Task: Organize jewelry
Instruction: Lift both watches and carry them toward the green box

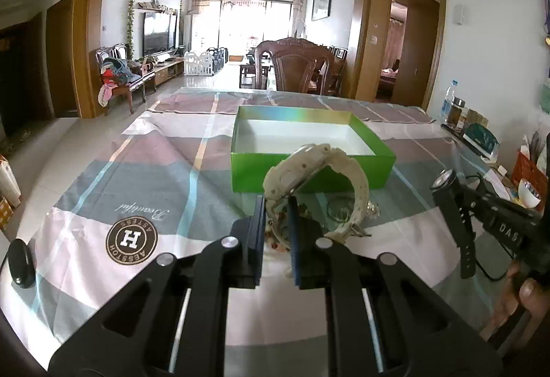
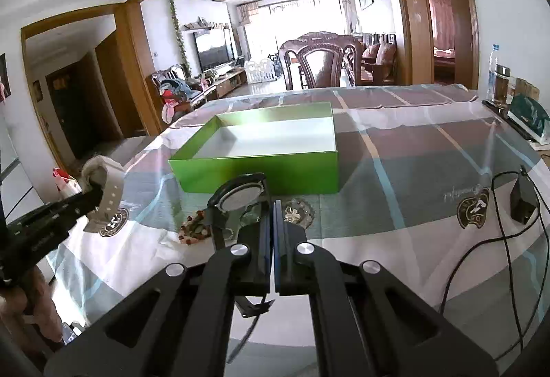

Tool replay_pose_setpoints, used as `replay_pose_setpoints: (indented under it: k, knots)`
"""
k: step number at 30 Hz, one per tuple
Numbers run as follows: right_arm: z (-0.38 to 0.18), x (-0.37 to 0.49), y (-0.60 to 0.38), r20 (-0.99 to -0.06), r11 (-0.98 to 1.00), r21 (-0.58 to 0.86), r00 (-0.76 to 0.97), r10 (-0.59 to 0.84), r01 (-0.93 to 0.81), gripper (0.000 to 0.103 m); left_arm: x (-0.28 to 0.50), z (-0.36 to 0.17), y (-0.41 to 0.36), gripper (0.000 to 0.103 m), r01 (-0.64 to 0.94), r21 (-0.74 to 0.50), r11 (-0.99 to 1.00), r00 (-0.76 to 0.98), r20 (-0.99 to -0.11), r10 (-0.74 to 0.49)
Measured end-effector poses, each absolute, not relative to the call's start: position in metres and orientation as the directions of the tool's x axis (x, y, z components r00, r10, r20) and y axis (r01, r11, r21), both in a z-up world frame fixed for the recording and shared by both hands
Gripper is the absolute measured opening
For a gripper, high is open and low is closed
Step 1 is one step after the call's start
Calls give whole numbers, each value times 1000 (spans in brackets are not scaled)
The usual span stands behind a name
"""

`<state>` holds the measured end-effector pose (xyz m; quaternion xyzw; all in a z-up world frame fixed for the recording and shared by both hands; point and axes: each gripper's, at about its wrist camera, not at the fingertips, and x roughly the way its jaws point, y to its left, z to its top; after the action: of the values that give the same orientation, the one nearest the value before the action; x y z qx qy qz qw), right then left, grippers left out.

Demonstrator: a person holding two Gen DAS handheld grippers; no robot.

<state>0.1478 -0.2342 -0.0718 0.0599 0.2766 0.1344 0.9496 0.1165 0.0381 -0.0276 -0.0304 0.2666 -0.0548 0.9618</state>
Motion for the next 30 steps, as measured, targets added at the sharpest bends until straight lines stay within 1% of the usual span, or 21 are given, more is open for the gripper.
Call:
replay_pose_setpoints:
  k: [14, 30]
  knots:
    - [-61, 128, -240, -480, 960, 181, 832, 276, -214, 2, 101, -24, 31, 13, 105, -85, 991, 849, -511, -134]
    - [-65, 127, -241, -492, 961, 183, 827, 272, -207, 2, 98, -31, 32, 13, 103, -92, 990, 841, -524, -136]
